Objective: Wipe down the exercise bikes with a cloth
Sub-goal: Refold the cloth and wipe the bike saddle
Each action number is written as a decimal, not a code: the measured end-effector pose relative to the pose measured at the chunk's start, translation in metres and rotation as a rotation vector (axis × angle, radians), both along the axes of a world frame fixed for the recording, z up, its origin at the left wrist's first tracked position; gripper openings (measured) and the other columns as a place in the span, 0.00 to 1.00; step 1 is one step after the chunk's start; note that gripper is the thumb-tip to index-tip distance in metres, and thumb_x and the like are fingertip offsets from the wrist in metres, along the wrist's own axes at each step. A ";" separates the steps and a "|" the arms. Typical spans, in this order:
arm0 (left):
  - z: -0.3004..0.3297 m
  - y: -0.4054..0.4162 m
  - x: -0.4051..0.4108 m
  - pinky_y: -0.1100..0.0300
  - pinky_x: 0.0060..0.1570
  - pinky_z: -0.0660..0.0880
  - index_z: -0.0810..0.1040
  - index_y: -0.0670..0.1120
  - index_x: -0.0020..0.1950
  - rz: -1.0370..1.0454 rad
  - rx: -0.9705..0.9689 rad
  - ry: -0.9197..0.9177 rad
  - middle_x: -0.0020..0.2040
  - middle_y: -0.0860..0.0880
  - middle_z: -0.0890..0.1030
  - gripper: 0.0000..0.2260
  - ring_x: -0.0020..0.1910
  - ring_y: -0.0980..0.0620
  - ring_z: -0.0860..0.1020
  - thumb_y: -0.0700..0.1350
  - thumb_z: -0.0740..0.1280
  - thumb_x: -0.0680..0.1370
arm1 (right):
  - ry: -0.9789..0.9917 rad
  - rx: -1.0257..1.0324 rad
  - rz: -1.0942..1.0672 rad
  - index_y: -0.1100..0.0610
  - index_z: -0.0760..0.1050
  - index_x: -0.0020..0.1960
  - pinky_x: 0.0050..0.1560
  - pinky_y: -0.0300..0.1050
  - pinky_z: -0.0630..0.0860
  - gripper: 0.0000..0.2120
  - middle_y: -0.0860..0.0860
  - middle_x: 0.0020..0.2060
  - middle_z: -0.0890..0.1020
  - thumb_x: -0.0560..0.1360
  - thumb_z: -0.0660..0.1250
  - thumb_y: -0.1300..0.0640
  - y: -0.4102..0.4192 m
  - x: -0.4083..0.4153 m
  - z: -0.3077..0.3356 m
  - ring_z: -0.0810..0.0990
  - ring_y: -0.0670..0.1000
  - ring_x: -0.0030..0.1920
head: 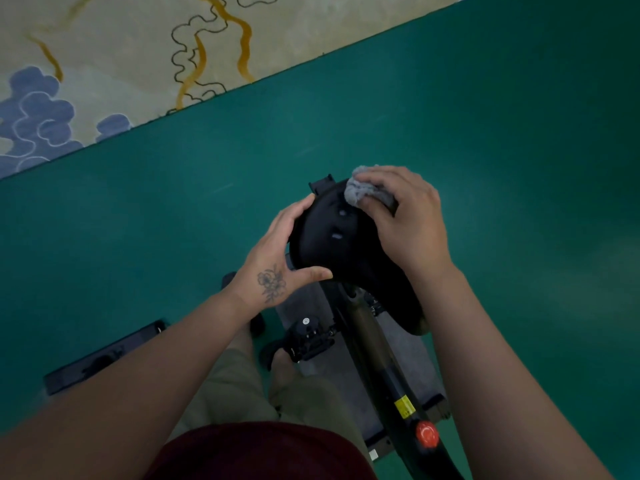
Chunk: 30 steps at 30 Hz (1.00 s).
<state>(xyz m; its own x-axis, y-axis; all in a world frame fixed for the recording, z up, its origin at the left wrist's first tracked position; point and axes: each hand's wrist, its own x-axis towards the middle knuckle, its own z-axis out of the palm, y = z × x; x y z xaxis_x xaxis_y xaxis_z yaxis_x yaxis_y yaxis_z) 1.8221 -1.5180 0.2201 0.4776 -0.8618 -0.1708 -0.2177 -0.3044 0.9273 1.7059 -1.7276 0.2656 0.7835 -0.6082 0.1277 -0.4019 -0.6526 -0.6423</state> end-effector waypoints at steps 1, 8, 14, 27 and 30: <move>0.000 0.000 0.000 0.44 0.81 0.65 0.60 0.51 0.86 0.002 -0.001 0.001 0.82 0.54 0.66 0.49 0.82 0.55 0.64 0.52 0.83 0.72 | 0.005 0.007 -0.025 0.48 0.84 0.60 0.69 0.60 0.72 0.13 0.42 0.60 0.85 0.76 0.72 0.52 -0.003 0.006 0.000 0.80 0.49 0.65; -0.003 0.001 0.001 0.41 0.81 0.65 0.60 0.50 0.86 -0.002 -0.009 0.001 0.82 0.54 0.66 0.49 0.83 0.53 0.64 0.52 0.84 0.72 | 0.072 -0.058 -0.081 0.48 0.84 0.61 0.69 0.57 0.69 0.13 0.43 0.59 0.85 0.78 0.70 0.48 0.017 0.033 0.001 0.75 0.53 0.67; 0.000 0.000 0.002 0.43 0.82 0.64 0.59 0.52 0.86 -0.009 0.002 0.004 0.82 0.55 0.65 0.50 0.83 0.55 0.63 0.53 0.84 0.71 | -0.026 -0.079 0.026 0.46 0.85 0.59 0.66 0.46 0.67 0.12 0.38 0.61 0.83 0.76 0.75 0.52 0.030 0.003 0.003 0.74 0.51 0.62; 0.003 0.002 0.002 0.44 0.82 0.64 0.59 0.51 0.86 -0.010 0.012 0.004 0.82 0.53 0.65 0.49 0.82 0.55 0.64 0.55 0.83 0.71 | 0.000 -0.031 -0.059 0.50 0.86 0.58 0.64 0.45 0.70 0.11 0.45 0.56 0.86 0.76 0.74 0.50 0.013 0.035 0.002 0.75 0.54 0.58; 0.004 0.002 0.002 0.45 0.82 0.64 0.59 0.52 0.85 0.001 0.016 0.014 0.82 0.53 0.66 0.49 0.82 0.56 0.64 0.56 0.83 0.70 | 0.021 -0.052 -0.023 0.51 0.85 0.59 0.65 0.50 0.71 0.11 0.45 0.57 0.85 0.77 0.74 0.52 0.036 0.037 0.000 0.75 0.56 0.59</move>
